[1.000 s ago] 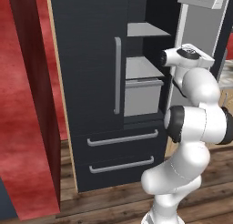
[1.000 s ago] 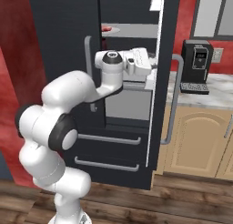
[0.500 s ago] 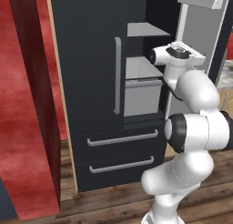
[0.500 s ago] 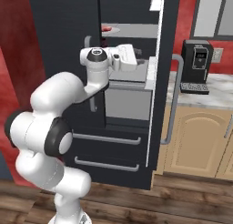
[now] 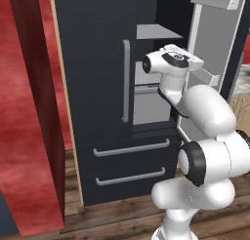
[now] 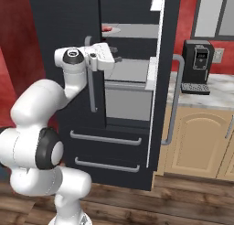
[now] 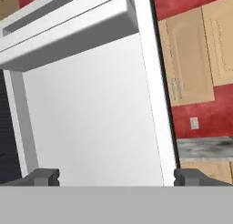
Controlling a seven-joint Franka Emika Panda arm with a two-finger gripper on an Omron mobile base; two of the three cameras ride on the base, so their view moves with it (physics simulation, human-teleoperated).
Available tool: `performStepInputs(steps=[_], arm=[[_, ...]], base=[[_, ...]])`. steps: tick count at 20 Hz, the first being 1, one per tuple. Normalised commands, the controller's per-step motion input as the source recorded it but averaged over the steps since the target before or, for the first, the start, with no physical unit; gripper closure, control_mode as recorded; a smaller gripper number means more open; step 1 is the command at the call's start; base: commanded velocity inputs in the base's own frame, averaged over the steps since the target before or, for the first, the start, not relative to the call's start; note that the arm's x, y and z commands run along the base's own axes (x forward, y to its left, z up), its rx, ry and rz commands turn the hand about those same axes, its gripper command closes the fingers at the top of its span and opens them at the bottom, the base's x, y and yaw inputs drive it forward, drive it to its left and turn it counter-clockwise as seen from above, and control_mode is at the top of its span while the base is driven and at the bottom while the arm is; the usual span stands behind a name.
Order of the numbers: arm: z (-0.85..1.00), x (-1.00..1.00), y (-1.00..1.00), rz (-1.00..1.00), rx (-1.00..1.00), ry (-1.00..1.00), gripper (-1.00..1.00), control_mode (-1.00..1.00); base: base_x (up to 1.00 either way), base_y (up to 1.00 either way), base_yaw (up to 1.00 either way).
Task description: Retrieve the steak from the fridge and place it on the saucepan with marinade on the stove.
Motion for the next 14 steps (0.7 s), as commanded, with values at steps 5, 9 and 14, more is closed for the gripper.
performStepInputs(steps=[5, 9, 14], arm=[[0.0, -0.4, 0.75, 0.32, 0.0, 0.06, -1.0, -1.0], [0.0, -0.59, 0.64, 0.41, 0.0, 0.06, -1.0, -1.0], [0.0, -0.48, 0.51, 0.44, 0.0, 0.03, -1.0, -1.0]], base=[[0.0, 0.0, 0.0], [0.0, 0.0, 0.0], [0.0, 0.0, 0.0]])
